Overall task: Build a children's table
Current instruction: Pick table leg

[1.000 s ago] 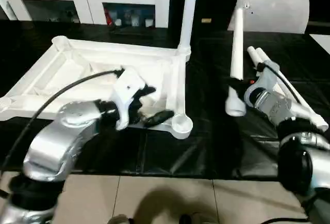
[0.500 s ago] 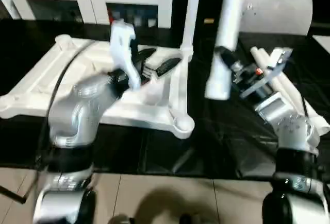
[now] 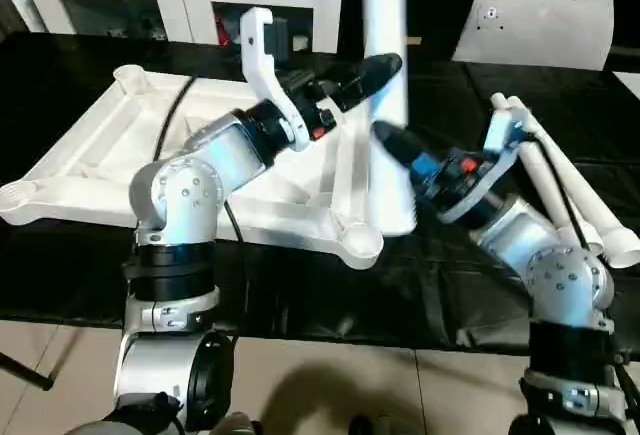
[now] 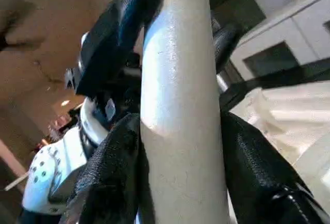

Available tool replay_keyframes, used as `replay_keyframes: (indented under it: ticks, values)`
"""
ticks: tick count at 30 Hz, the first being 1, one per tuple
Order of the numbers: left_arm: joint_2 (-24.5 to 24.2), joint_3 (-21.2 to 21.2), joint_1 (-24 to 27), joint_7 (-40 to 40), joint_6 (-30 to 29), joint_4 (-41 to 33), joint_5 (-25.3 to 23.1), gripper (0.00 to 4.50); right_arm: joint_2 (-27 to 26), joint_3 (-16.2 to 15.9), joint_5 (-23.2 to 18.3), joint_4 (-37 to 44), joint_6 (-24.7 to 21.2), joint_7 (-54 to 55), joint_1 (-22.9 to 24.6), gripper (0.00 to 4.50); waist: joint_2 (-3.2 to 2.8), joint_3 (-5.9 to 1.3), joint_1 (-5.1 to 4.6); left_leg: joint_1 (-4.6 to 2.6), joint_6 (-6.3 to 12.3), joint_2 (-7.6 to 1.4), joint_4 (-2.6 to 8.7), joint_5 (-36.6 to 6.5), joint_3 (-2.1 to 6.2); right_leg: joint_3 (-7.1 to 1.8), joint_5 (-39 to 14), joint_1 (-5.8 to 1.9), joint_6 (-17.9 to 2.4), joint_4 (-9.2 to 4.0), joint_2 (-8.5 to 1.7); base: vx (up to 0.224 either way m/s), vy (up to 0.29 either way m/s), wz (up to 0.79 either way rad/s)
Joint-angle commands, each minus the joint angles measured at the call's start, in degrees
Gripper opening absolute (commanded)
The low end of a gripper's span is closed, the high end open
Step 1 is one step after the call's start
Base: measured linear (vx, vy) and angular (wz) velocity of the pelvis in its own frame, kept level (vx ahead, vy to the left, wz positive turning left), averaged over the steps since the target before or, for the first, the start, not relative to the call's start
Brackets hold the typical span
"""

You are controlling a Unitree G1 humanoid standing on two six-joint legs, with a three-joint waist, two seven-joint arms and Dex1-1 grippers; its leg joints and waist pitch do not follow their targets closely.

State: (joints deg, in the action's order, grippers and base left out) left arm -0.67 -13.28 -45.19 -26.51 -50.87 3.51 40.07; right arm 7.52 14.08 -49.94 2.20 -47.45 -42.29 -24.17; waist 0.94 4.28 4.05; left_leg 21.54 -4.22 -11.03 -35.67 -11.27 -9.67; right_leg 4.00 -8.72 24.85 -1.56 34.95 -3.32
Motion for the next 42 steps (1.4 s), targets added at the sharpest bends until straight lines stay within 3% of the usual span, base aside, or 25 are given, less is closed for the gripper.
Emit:
replay_keyframes:
  ticks: [1, 3, 11, 18, 25, 36, 42]
  values:
    - [0.6, -0.7, 0.1, -2.6, -1.5, 0.4, 3.6, 4.50, 0.6, -1.3, -2.0, 2.8, -1.5, -1.6, 0.7, 1.85, 0.44, -5.04, 0.57, -0.09, 3.03, -0.86, 3.80, -4.1, 0.08, -2.20, -18.7, -4.50, -6.7, -4.96, -3.78, 0.000, 0.000, 0.00]
    - [0.2, -0.5, 0.7, -4.5, -1.6, 0.4, 4.3, 4.14, 0.8, -1.8, -2.1, 3.2, -2.0, -1.9, 1.1, 1.85, 0.41, -5.02, 0.66, -0.05, 3.09, -1.00, 3.86, -4.1, 0.13, -2.23, -18.5, -4.35, -6.5, -4.93, -3.76, 0.000, 0.000, 0.00]
    - [-1.4, -2.5, 2.3, -13.1, -6.1, -0.3, 14.0, 4.14, 1.4, -3.1, -3.4, 3.8, -3.3, -2.7, 2.3, 1.85, 0.42, -4.84, 1.08, -0.14, 2.10, -0.95, 4.03, -5.4, 0.15, -2.17, -22.1, -4.20, -4.8, -5.25, -3.79, 0.000, 0.000, 0.00]
    - [-2.6, -3.0, 3.0, -16.1, -7.5, -0.3, 17.3, 4.14, 1.8, -3.8, -4.1, 4.0, -3.7, -3.2, 2.6, 1.85, 0.36, -4.84, 1.25, -0.25, 1.88, -1.08, 4.10, -5.5, 0.16, -2.27, -20.8, -4.16, -5.3, -5.05, -3.86, 0.000, 0.000, 0.00]
    - [-3.4, -2.7, 3.2, -16.9, -7.4, 0.6, 17.5, 4.14, 2.2, -4.3, -4.6, 4.4, -4.0, -3.4, 3.0, 1.85, 0.39, -4.86, 1.25, -0.24, 1.35, -1.02, 4.15, -5.4, 0.18, -2.27, -21.6, -4.22, -4.3, -5.12, -3.79, 0.000, 0.000, 0.00]
    - [-4.4, -1.8, 3.6, -17.9, -7.2, 1.0, 17.6, 4.14, 2.6, -4.8, -5.0, 4.7, -4.1, -3.7, 3.2, 1.85, 0.42, -4.86, 1.24, -0.22, 1.14, -1.04, 4.14, -5.7, 0.18, -2.28, -22.0, -4.25, -4.3, -5.16, -3.88, 0.000, 0.000, 0.00]
    - [-8.7, 5.9, 5.7, -24.4, 3.0, 0.0, 6.9, 4.14, 3.5, -6.3, -3.1, 4.2, -2.7, -4.5, 3.4, 1.85, 0.27, -4.87, 1.26, -0.31, 1.26, -1.22, 4.43, -5.1, 0.34, -2.43, -21.8, -4.12, -2.9, -5.16, -3.84, 0.000, 0.000, 0.00]
